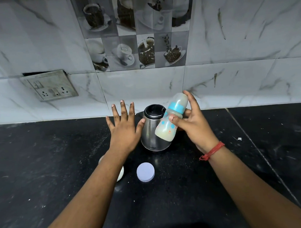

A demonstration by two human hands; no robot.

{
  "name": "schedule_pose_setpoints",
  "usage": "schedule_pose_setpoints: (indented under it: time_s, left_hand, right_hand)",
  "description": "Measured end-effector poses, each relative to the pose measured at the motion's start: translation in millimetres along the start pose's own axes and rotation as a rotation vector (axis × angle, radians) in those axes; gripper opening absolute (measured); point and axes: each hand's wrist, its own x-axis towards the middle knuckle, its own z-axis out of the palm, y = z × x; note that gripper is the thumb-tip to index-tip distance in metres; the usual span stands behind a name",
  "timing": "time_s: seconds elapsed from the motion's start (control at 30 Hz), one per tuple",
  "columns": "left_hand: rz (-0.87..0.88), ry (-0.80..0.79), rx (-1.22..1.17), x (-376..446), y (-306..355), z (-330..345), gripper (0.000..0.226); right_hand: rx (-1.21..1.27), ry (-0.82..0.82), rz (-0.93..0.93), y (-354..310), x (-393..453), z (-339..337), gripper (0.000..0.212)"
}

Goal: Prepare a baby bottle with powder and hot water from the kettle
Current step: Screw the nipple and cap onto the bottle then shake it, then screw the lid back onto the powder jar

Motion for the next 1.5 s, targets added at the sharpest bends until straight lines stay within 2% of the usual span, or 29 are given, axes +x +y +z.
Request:
schedule_pose_setpoints:
  time_s: [0.37,0.6,0.77,0.97,1.27,1.5]
  left_hand:
    - [0.031,-0.012,0.007,-11.4,5.5,4.6,0.083]
    - [0.038,-0.069,0.025,-35.8,10.1,22.5,0.085]
    - [0.071,-0.124,0.061,-61.3,11.8,41.7,0.082]
    - [0.137,-0.213,0.116,-97.9,11.8,69.6,0.078]
    - [0.177,-0.322,0.171,-136.8,10.6,96.1,0.079]
    - [0.151,-0.344,0.179,-143.0,6.7,101.9,0.078]
  right_hand:
    - [-0.109,-0.123,-0.1,-20.4,12.1,-16.2,0.087]
    - [-0.117,-0.174,0.078,14.5,-7.4,-25.8,0.094]
    - [-0.399,-0.178,0.167,56.2,-30.6,-28.7,0.106]
    - [-0.713,-0.229,0.197,99.9,-55.9,-25.2,0.1]
    - [-0.764,-0.187,0.201,135.6,-67.3,-21.5,0.097]
    - [-0.724,-0.144,0.254,141.6,-69.4,-21.0,0.095]
